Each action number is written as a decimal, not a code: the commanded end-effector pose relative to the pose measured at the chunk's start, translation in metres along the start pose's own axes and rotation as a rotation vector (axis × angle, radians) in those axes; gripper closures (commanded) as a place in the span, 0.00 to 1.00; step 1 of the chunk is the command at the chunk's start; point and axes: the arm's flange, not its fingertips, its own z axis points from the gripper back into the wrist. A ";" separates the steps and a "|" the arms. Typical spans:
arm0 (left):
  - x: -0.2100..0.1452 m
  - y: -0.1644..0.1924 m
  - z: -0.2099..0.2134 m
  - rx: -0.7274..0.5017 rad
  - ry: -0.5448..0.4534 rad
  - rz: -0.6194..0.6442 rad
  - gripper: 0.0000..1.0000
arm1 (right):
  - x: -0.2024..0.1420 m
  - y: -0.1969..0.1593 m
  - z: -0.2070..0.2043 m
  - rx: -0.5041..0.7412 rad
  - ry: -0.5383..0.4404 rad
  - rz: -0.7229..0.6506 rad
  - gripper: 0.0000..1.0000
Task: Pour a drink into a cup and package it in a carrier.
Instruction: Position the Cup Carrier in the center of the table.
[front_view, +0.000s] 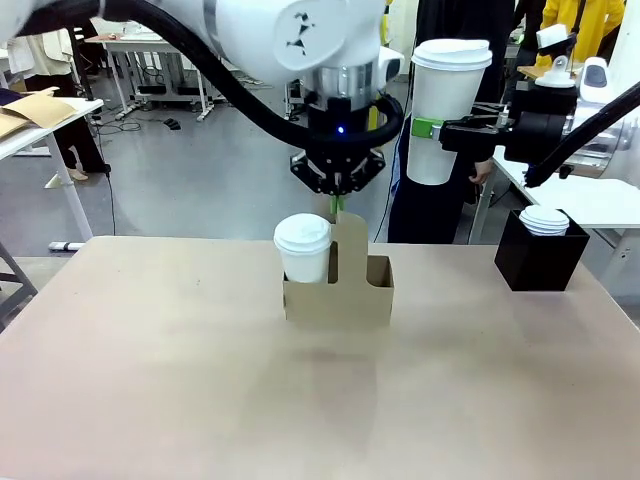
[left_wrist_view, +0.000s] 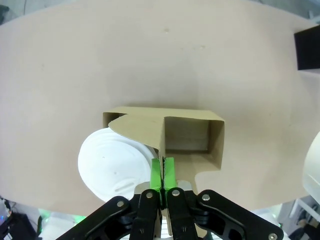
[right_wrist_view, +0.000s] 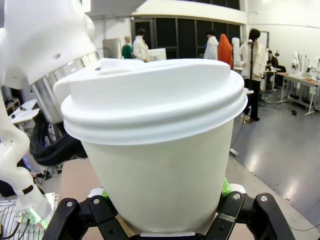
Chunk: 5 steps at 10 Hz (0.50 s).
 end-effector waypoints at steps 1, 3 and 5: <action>-0.010 -0.002 -0.007 0.017 -0.023 0.026 0.98 | 0.002 0.000 -0.003 -0.019 -0.015 0.019 0.20; -0.030 0.001 -0.014 0.009 -0.045 0.034 0.98 | 0.002 0.000 -0.003 -0.019 -0.015 0.019 0.20; -0.043 0.011 -0.024 -0.026 -0.025 0.021 0.98 | 0.002 0.000 -0.003 -0.019 -0.015 0.019 0.20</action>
